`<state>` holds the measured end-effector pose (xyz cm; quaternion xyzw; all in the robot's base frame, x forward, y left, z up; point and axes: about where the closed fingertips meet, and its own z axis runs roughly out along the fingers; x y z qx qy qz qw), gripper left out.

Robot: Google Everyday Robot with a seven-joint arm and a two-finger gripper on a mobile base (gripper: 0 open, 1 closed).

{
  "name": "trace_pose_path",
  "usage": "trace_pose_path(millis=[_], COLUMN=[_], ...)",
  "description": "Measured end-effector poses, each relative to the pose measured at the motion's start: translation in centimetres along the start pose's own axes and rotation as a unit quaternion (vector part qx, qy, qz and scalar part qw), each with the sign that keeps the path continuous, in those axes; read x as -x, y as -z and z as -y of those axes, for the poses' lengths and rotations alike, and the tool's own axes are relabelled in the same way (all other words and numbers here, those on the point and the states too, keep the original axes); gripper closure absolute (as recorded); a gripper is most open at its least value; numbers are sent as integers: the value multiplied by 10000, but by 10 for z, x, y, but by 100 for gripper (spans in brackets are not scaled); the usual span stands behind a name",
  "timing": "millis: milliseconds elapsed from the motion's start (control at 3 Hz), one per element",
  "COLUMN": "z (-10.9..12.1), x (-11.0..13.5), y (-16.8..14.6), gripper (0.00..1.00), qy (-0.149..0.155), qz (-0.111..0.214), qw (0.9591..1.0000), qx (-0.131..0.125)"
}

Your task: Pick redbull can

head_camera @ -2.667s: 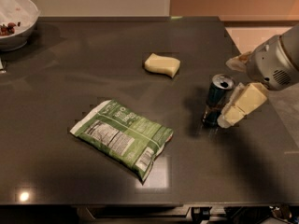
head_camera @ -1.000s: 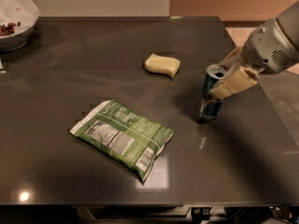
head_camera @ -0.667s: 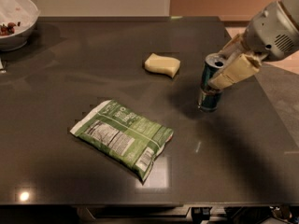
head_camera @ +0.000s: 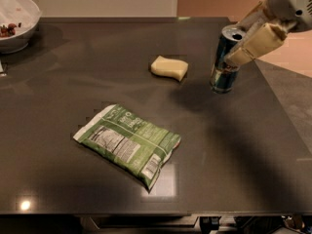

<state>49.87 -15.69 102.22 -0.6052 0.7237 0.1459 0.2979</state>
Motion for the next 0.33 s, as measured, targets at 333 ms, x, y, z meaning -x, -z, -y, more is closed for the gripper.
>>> trace_pose_path(millis=[333], z=[1], x=[1], y=[1], gripper=[100], qy=[11], qz=[3], qw=[10000], qx=[-11])
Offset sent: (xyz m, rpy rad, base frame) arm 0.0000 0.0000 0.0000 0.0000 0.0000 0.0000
